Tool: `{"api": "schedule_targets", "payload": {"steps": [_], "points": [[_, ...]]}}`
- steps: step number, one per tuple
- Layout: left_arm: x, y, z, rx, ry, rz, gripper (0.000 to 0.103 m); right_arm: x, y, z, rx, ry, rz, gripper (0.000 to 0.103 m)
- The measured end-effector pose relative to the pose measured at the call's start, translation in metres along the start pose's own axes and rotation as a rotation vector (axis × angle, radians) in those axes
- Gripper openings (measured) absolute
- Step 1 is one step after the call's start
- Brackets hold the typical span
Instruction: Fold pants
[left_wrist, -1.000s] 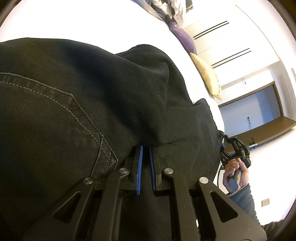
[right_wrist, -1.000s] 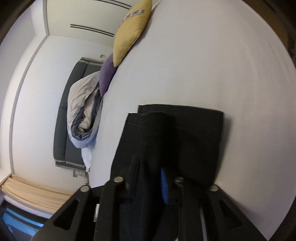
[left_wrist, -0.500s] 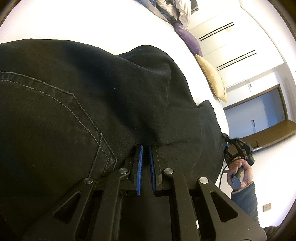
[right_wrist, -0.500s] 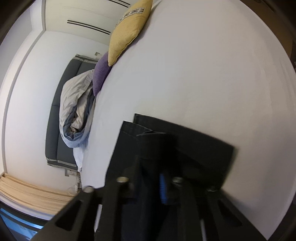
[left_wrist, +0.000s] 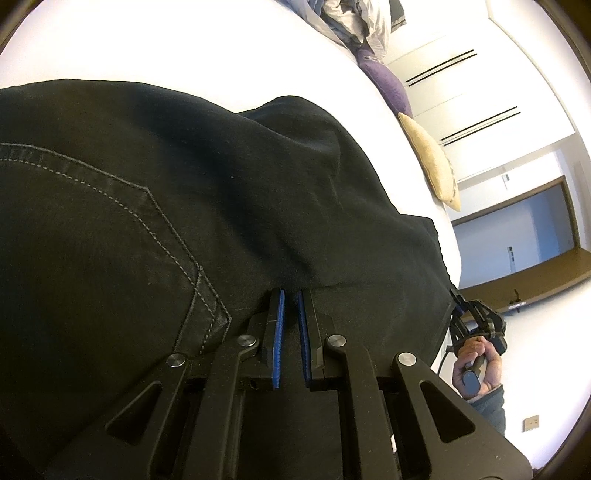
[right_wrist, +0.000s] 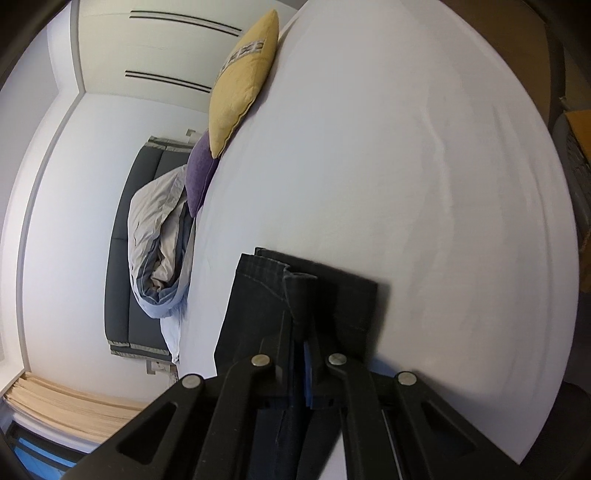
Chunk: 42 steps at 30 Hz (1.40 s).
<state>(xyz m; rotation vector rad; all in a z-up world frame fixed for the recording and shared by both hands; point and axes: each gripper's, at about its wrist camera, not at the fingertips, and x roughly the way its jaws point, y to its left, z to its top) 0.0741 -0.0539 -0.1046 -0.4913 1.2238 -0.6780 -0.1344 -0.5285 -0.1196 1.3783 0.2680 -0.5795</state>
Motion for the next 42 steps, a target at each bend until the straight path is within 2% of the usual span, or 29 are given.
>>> {"api": "schedule_targets", "payload": {"steps": [6, 16, 22, 27, 29, 30, 31, 32, 33, 34, 36, 38, 40, 42], "points": [[0.001, 0.0, -0.001, -0.001, -0.001, -0.006, 0.008, -0.014, 0.001, -0.003, -0.041, -0.044, 0.003, 0.004], [0.001, 0.003, 0.001, -0.007, -0.001, -0.011, 0.008, -0.01, -0.02, -0.007, -0.02, -0.023, -0.036, 0.001], [-0.002, 0.002, 0.002, -0.022, 0.013, -0.002, 0.008, -0.015, -0.018, -0.009, -0.055, -0.022, -0.049, 0.001], [-0.005, -0.001, 0.001, -0.017, 0.013, 0.003, 0.008, -0.028, -0.021, -0.007, -0.03, -0.005, -0.062, 0.003], [-0.009, 0.0, 0.001, -0.026, 0.002, 0.012, 0.008, -0.041, -0.012, -0.008, -0.059, -0.032, -0.1, 0.009], [-0.01, 0.001, 0.001, -0.026, -0.004, 0.016, 0.008, -0.052, -0.006, -0.008, -0.079, -0.078, -0.144, 0.017], [-0.011, 0.001, 0.001, -0.026, -0.01, 0.018, 0.008, -0.064, -0.002, -0.007, -0.089, -0.133, -0.208, 0.043], [-0.011, 0.001, 0.001, -0.027, -0.012, 0.013, 0.008, -0.073, -0.002, -0.005, -0.079, -0.186, -0.246, 0.063], [-0.007, 0.001, 0.003, -0.031, -0.011, 0.007, 0.008, -0.082, -0.002, -0.003, -0.06, -0.23, -0.255, 0.089], [-0.007, 0.003, 0.002, -0.038, -0.013, -0.002, 0.008, -0.087, 0.002, -0.001, -0.063, -0.238, -0.239, 0.082], [-0.006, 0.004, 0.005, -0.046, -0.018, -0.009, 0.008, -0.084, 0.027, -0.003, -0.16, -0.205, -0.204, 0.073], [-0.006, 0.002, 0.006, -0.045, -0.023, -0.002, 0.008, -0.064, 0.064, -0.016, -0.294, -0.098, -0.117, 0.072], [-0.006, 0.0, 0.008, -0.047, -0.031, 0.001, 0.008, -0.026, 0.106, -0.047, -0.429, 0.097, 0.019, 0.067], [-0.007, -0.002, 0.006, -0.05, -0.041, -0.011, 0.008, 0.015, 0.138, -0.087, -0.537, 0.302, 0.106, 0.066]]}}
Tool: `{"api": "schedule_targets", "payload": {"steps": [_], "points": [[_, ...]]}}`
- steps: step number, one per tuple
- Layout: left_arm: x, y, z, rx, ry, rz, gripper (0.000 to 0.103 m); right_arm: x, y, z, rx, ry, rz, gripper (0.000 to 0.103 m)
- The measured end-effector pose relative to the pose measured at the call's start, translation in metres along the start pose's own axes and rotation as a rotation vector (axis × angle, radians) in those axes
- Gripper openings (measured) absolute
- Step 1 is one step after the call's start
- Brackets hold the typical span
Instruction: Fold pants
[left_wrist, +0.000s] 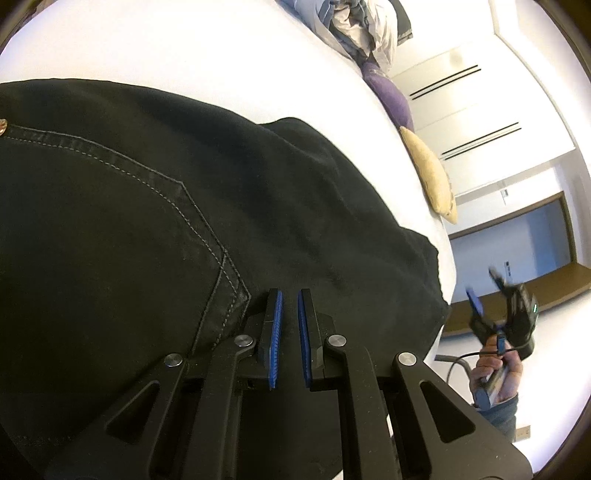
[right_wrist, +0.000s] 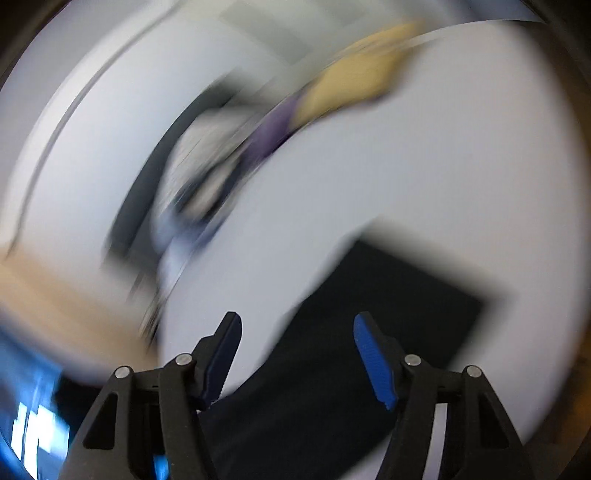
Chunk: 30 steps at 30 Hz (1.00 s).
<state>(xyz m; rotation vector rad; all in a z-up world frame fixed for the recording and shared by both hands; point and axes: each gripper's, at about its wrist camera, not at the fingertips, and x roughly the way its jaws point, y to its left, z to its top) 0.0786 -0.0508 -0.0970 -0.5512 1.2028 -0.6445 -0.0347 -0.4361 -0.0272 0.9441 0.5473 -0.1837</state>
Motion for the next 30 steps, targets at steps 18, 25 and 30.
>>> {"api": "schedule_targets", "payload": {"steps": [18, 25, 30], "points": [[-0.063, 0.041, -0.003, -0.074, -0.156, 0.007, 0.008, 0.045, -0.02, 0.011, -0.037, 0.086, -0.266, 0.016], [-0.072, 0.066, 0.003, -0.114, -0.182, 0.052, 0.008, 0.206, 0.167, -0.099, -0.337, 0.624, 0.223, 0.039], [-0.083, 0.106, 0.001, -0.171, -0.192, -0.031, 0.008, 0.299, 0.162, -0.137, -0.291, 0.789, 0.14, 0.023]]}}
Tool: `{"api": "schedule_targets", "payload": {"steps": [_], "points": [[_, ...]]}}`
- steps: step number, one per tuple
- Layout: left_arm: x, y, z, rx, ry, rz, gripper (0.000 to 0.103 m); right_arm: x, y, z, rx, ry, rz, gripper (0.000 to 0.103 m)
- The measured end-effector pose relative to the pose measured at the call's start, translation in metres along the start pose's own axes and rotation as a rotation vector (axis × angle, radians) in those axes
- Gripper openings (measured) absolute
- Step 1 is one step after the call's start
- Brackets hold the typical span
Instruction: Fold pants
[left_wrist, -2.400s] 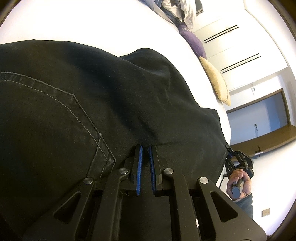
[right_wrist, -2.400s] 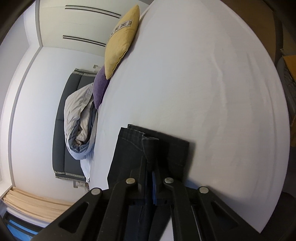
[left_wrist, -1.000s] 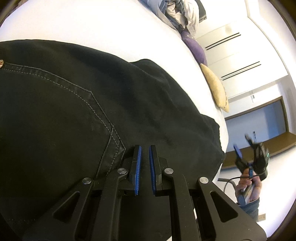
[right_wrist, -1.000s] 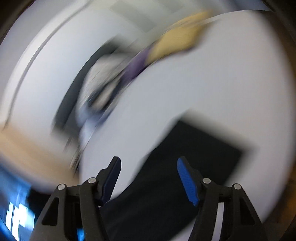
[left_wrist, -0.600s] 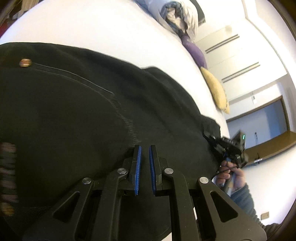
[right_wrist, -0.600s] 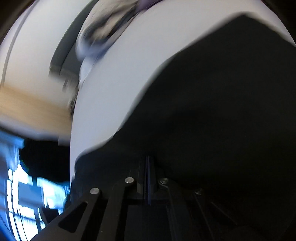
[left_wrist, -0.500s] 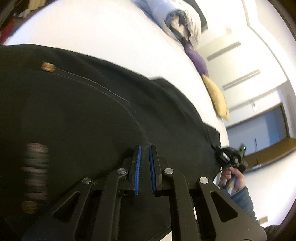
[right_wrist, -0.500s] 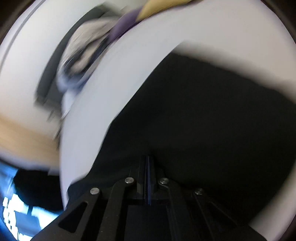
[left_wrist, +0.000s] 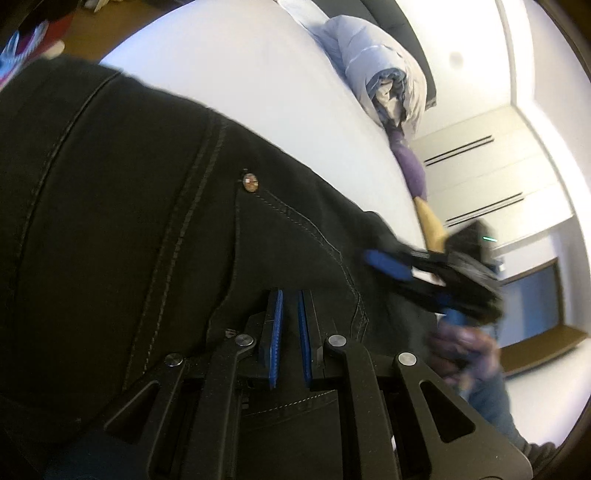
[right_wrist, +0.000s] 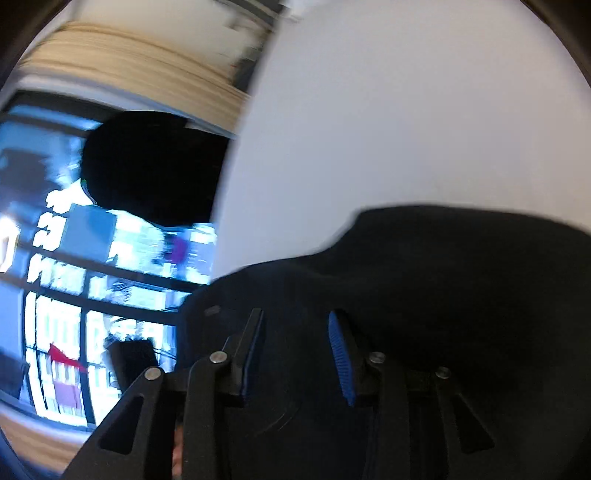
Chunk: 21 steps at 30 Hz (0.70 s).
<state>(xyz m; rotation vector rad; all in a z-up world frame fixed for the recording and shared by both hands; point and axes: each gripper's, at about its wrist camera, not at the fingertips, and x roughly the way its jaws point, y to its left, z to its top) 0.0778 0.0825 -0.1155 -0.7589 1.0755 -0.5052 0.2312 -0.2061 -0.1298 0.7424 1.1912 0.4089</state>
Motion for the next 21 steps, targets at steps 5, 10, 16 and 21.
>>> {"api": "schedule_targets", "payload": {"steps": [5, 10, 16, 21], "points": [[-0.005, 0.013, 0.0, -0.003, -0.015, -0.014, 0.008, -0.038, -0.042, 0.028, 0.134, -0.272, -0.119, 0.0], [-0.006, 0.02, 0.0, 0.01, -0.032, -0.017, 0.008, -0.079, -0.025, -0.007, 0.105, -0.34, -0.095, 0.024], [-0.009, 0.01, -0.009, 0.025, -0.039, 0.01, 0.008, -0.071, -0.033, -0.091, 0.121, -0.252, -0.011, 0.034], [-0.007, -0.006, -0.009, 0.041, -0.038, 0.051, 0.008, -0.162, -0.128, -0.163, 0.396, -0.483, 0.025, 0.0]]}}
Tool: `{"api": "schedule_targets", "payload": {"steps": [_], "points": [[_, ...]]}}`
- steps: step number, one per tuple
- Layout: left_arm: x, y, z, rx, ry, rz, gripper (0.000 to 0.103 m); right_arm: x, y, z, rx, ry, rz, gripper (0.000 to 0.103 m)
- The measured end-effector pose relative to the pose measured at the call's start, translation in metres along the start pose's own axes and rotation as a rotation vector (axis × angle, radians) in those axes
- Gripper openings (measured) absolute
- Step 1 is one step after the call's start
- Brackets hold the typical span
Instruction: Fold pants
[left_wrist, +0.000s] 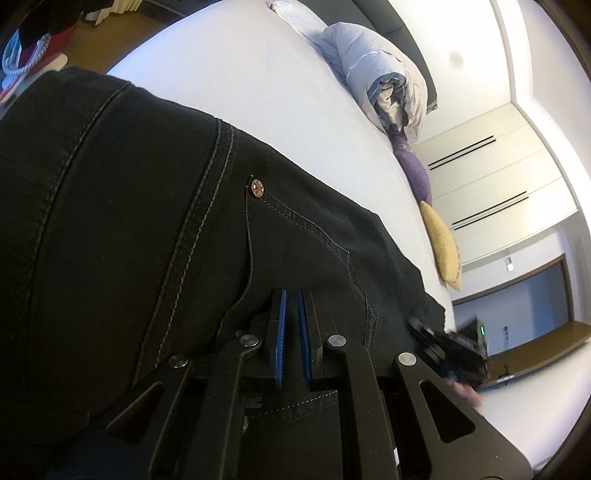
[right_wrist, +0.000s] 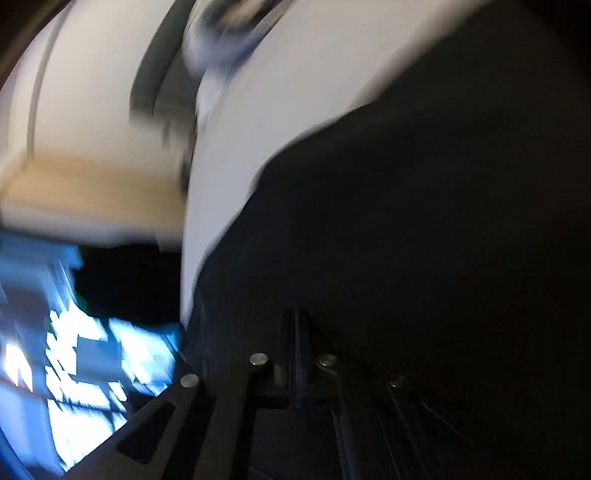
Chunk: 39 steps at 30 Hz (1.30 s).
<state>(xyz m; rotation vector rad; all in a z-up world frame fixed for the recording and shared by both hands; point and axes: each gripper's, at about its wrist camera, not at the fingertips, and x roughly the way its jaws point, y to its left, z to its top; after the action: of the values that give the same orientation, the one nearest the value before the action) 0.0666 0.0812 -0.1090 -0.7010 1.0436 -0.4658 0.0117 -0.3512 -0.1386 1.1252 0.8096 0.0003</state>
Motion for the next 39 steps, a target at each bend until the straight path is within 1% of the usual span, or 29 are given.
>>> {"api": "schedule_targets", "payload": {"steps": [2, 3, 4, 5, 6, 7, 8, 9, 11, 12, 13, 14, 15, 16, 17, 18, 19, 21, 23, 28, 30, 34, 36, 37, 38, 39], "points": [[0.001, -0.007, 0.001, 0.0, -0.004, 0.021, 0.008, -0.047, -0.027, 0.014, 0.023, -0.118, -0.053, 0.0], [0.001, -0.01, 0.001, 0.004, -0.004, 0.033, 0.008, -0.075, -0.048, 0.021, 0.066, -0.19, -0.067, 0.0], [0.001, -0.011, 0.001, 0.006, -0.003, 0.042, 0.008, -0.094, -0.061, 0.021, 0.093, -0.236, -0.091, 0.0], [0.0, -0.014, 0.002, 0.01, 0.002, 0.039, 0.008, -0.118, -0.076, 0.024, 0.135, -0.302, -0.122, 0.0], [-0.001, -0.016, 0.001, 0.033, -0.003, 0.04, 0.008, -0.141, -0.09, 0.025, 0.181, -0.358, -0.152, 0.0], [-0.003, -0.019, 0.001, 0.039, -0.004, 0.053, 0.008, -0.155, -0.103, 0.022, 0.215, -0.393, -0.155, 0.0], [-0.005, -0.022, 0.0, 0.048, -0.005, 0.066, 0.008, -0.159, -0.102, 0.017, 0.241, -0.422, -0.173, 0.0], [-0.007, -0.024, -0.001, 0.052, -0.005, 0.074, 0.008, -0.174, -0.105, 0.015, 0.26, -0.453, -0.192, 0.0], [-0.011, -0.03, -0.002, 0.063, -0.006, 0.087, 0.008, -0.197, -0.101, 0.011, 0.245, -0.514, -0.258, 0.0], [-0.014, -0.033, -0.003, 0.071, -0.006, 0.085, 0.008, -0.207, -0.101, 0.009, 0.255, -0.544, -0.259, 0.0], [-0.015, -0.036, -0.004, 0.074, -0.006, 0.084, 0.008, -0.215, -0.1, 0.005, 0.275, -0.557, -0.22, 0.005], [-0.017, -0.039, -0.005, 0.078, -0.007, 0.08, 0.008, -0.223, -0.102, 0.004, 0.292, -0.568, -0.194, 0.006], [-0.018, -0.042, -0.006, 0.084, -0.006, 0.075, 0.008, -0.229, -0.102, 0.003, 0.298, -0.58, -0.193, 0.008], [-0.017, -0.046, -0.008, 0.089, -0.003, 0.075, 0.008, -0.225, -0.095, 0.005, 0.304, -0.587, -0.179, 0.009], [-0.017, -0.048, -0.008, 0.091, 0.0, 0.072, 0.008, -0.23, -0.101, 0.006, 0.31, -0.586, -0.146, 0.011], [-0.016, -0.05, -0.009, 0.094, 0.004, 0.068, 0.008, -0.229, -0.1, 0.012, 0.316, -0.573, -0.119, 0.017], [-0.014, -0.054, -0.01, 0.098, 0.007, 0.064, 0.008, -0.224, -0.098, 0.016, 0.314, -0.552, -0.122, 0.028], [-0.011, -0.057, -0.01, 0.107, 0.019, 0.061, 0.008, -0.214, -0.092, 0.016, 0.306, -0.531, -0.149, 0.03], [-0.007, -0.062, -0.011, 0.111, 0.028, 0.061, 0.008, -0.192, -0.071, 0.028, 0.321, -0.524, -0.176, 0.03], [-0.004, -0.066, -0.012, 0.116, 0.038, 0.055, 0.009, -0.178, -0.073, 0.04, 0.344, -0.513, -0.188, 0.03], [-0.002, -0.067, -0.013, 0.115, 0.043, 0.055, 0.008, -0.174, -0.076, 0.042, 0.342, -0.491, -0.204, 0.03], [0.003, -0.066, -0.016, 0.123, 0.062, 0.055, 0.008, -0.168, -0.082, 0.046, 0.366, -0.468, -0.197, 0.03], [0.008, -0.067, -0.016, 0.123, 0.074, 0.06, 0.008, -0.166, -0.081, 0.049, 0.355, -0.46, -0.183, 0.025], [0.01, -0.067, -0.016, 0.122, 0.081, 0.063, 0.008, -0.164, -0.08, 0.05, 0.34, -0.452, -0.184, 0.011], [0.013, -0.066, -0.015, 0.122, 0.085, 0.065, 0.008, -0.161, -0.079, 0.054, 0.332, -0.447, -0.183, 0.006], [0.015, -0.066, -0.015, 0.121, 0.09, 0.068, 0.008, -0.161, -0.078, 0.054, 0.324, -0.45, -0.184, 0.006]]}}
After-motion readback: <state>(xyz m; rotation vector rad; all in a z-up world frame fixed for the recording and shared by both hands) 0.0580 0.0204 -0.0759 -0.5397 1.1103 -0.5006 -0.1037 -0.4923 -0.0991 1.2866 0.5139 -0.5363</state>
